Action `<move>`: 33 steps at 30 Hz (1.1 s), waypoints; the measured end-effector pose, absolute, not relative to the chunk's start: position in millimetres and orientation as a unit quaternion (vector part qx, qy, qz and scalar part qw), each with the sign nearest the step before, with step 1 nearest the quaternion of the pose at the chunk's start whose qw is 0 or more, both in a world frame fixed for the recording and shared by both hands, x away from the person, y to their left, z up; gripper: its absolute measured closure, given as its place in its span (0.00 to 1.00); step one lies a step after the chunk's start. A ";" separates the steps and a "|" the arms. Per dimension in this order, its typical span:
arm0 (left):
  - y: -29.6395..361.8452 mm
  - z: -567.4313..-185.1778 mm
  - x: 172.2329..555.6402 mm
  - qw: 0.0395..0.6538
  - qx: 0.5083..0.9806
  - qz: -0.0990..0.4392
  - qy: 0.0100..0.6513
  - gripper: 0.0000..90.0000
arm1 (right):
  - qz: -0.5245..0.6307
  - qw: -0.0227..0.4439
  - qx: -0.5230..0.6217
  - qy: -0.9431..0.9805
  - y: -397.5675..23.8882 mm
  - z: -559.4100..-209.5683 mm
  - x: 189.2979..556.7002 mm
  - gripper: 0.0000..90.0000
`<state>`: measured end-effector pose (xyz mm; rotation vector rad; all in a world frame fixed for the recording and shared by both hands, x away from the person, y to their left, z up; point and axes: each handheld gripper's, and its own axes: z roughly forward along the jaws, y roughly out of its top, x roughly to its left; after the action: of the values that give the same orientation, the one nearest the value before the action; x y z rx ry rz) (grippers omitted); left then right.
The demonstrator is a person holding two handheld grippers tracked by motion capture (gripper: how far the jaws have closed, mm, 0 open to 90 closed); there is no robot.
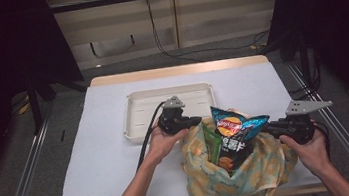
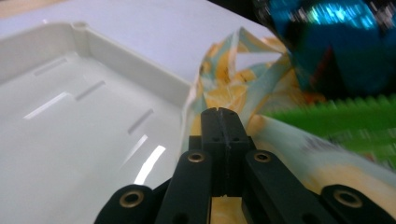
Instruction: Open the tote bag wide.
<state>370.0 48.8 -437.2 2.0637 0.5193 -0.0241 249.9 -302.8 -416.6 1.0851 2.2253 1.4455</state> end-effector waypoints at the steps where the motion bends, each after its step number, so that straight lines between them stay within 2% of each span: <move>1: 51.2 -439.2 366.6 0.481 0.851 -0.012 0.210 1.00 | 0.497 0.135 0.374 0.771 -302.7 -417.7 248.3 0.98; 9: 64.5 -455.7 348.7 0.464 0.861 -0.026 0.206 1.00 | 0.489 0.129 0.379 0.775 -303.2 -423.4 235.5 0.91; 15: 67.6 -469.5 337.4 0.446 0.874 -0.041 0.188 1.00 | 0.480 0.119 0.379 0.782 -305.8 -432.7 227.1 0.99; 33: 69.2 -489.4 320.2 0.438 0.879 -0.058 0.181 1.00 | 0.465 0.111 0.376 0.794 -304.3 -444.6 206.5 0.99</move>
<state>320.2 69.2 -489.4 2.1854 0.4494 -0.1452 206.5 -304.3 -444.6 1.1041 2.3312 1.3649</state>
